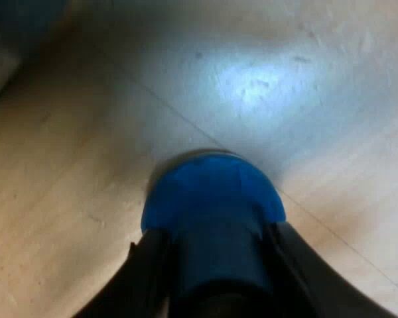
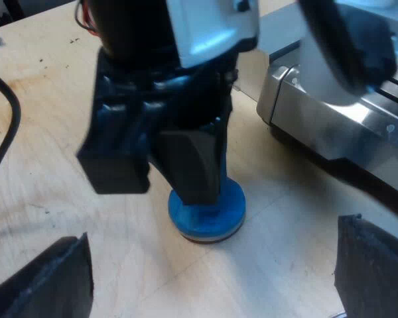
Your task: Grind coffee beans and then tamp
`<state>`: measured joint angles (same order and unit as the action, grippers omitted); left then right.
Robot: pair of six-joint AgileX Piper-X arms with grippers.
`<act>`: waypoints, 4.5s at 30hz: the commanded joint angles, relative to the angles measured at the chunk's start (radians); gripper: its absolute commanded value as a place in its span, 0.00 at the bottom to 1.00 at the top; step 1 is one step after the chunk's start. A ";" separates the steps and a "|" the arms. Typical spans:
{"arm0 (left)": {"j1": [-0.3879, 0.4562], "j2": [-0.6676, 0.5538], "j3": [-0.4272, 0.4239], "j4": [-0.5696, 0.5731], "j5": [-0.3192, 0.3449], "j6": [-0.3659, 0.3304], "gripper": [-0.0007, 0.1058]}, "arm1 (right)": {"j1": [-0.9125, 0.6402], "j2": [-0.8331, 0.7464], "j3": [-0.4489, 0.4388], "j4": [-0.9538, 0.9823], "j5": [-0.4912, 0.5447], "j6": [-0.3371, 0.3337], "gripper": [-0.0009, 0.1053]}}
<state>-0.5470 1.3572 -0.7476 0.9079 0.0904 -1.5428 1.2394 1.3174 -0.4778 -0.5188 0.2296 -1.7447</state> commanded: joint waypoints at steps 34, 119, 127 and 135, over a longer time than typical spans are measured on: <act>-0.002 -0.672 -0.003 0.326 -0.005 -0.054 0.01 | -0.001 -0.149 -0.002 0.140 -0.002 0.099 0.72; -0.316 0.007 -0.279 0.061 0.123 -0.053 0.01 | -0.001 -0.337 0.313 0.081 0.080 0.065 0.72; -0.316 0.072 -0.279 0.052 0.115 -0.065 0.01 | -0.001 -0.337 0.313 0.081 0.080 0.065 0.72; -0.316 0.099 -0.279 0.010 0.115 -0.067 0.01 | -0.001 -0.337 0.313 0.081 0.080 0.065 0.72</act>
<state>-0.8611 1.4563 -1.0196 0.9408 0.2100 -1.5983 1.2394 0.9861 -0.1671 -0.4294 0.3164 -1.6792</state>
